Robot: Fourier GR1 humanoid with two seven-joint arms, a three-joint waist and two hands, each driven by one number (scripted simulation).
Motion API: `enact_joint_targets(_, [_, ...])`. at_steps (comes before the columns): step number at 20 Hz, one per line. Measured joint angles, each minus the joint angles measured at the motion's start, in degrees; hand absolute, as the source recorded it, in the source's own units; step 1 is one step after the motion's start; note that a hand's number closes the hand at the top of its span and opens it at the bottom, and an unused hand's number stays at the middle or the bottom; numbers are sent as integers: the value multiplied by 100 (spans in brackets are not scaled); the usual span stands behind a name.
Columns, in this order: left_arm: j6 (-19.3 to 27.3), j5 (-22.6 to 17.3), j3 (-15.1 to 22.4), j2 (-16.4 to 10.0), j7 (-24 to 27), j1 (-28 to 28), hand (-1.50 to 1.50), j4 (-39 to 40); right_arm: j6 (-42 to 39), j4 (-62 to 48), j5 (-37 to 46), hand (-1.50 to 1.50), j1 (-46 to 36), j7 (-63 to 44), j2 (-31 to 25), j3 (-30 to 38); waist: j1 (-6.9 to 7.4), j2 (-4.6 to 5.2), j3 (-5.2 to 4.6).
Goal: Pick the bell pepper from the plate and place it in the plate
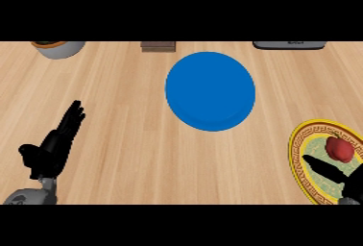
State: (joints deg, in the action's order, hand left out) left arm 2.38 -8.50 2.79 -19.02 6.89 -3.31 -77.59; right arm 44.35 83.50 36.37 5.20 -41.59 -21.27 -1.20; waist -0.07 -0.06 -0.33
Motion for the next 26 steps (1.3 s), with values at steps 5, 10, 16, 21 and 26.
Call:
enact_joint_targets(5, [-83,93,-36,79,275,57,0,232,-997,683,543,-150,-129,-1300,-189,39,-9,1,15])
enact_joint_targets(10, [-84,169,-89,168,256,-80,0,353,-1716,965,684,-150,-193,-1846,-204,82,-9,3,23])
enact_joint_targets(16, [-237,229,-202,188,98,-11,0,123,-1918,554,545,-150,-342,-1641,-86,370,7,4,31])
enact_joint_targets(21, [-254,350,-277,299,-43,-58,0,65,-2055,-5,593,-150,-589,-1498,-15,591,11,6,33])
enact_joint_targets(26, [-357,467,-400,390,154,-54,0,241,-2077,-593,672,-150,-800,-1313,125,783,12,6,31])
